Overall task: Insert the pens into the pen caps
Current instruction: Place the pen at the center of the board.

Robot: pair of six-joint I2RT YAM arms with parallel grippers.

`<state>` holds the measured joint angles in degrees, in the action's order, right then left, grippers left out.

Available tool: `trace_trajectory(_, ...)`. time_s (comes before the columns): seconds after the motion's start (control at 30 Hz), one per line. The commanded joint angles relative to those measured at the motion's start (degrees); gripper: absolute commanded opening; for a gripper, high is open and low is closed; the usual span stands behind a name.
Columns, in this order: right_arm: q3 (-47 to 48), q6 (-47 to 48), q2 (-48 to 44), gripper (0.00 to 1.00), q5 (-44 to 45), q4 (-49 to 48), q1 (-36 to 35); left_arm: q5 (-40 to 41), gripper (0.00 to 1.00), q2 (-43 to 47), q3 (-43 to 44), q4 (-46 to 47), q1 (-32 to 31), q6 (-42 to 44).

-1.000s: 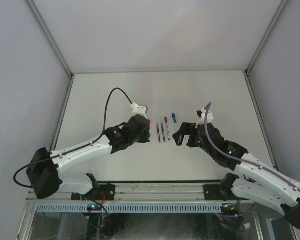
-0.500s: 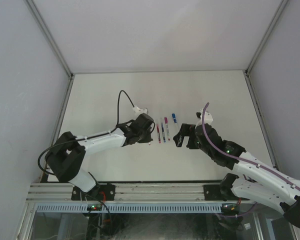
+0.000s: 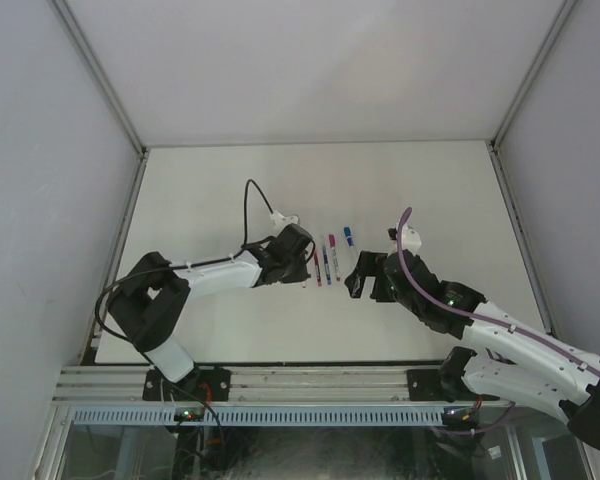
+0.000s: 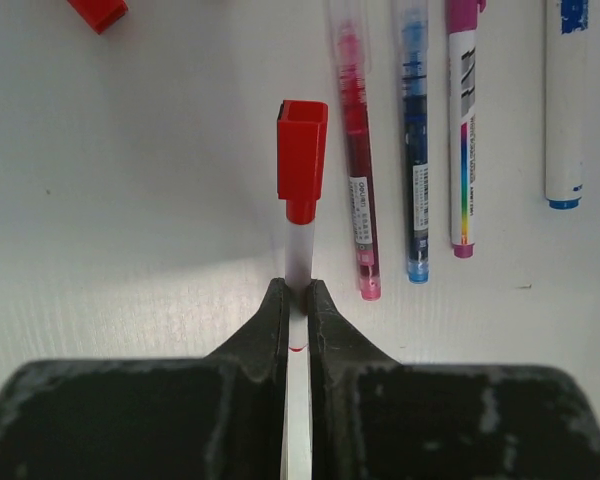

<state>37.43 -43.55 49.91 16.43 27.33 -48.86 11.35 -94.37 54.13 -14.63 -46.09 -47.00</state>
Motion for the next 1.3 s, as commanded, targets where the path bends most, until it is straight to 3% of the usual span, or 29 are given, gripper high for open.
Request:
trace_trajectory(0.0, 0.47, -1.33, -0.25, 0.96, 2.4, -1.12, -1.43, 0.12, 0.07, -1.45, 3.11, 2.42, 0.8, -1.52)
trace_trajectory(0.63, 0.45, 0.62, -1.21, 0.96, 2.3, -1.39, -1.94, -1.18, 0.27, -1.95, 1.2, 5.07, 2.31, -2.56)
trace_trajectory(0.93, 0.58, 9.2, -5.13, 0.98, 2.96, -3.66, -0.79, 1.37, 0.32, 11.44, -1.23, 3.82, 2.93, 3.45)
trace_trajectory(1.07, 0.76, 9.8, -6.18, 0.89, -1.02, -5.64, 0.58, 0.39, 0.32, 17.88, -3.32, 2.97, 4.44, 6.48)
trace_trajectory(1.27, 5.12, 11.65, 0.68, 0.87, -2.54, -6.73, 1.05, 0.18, 0.36, 29.03, -4.47, -3.59, 8.27, 13.81)
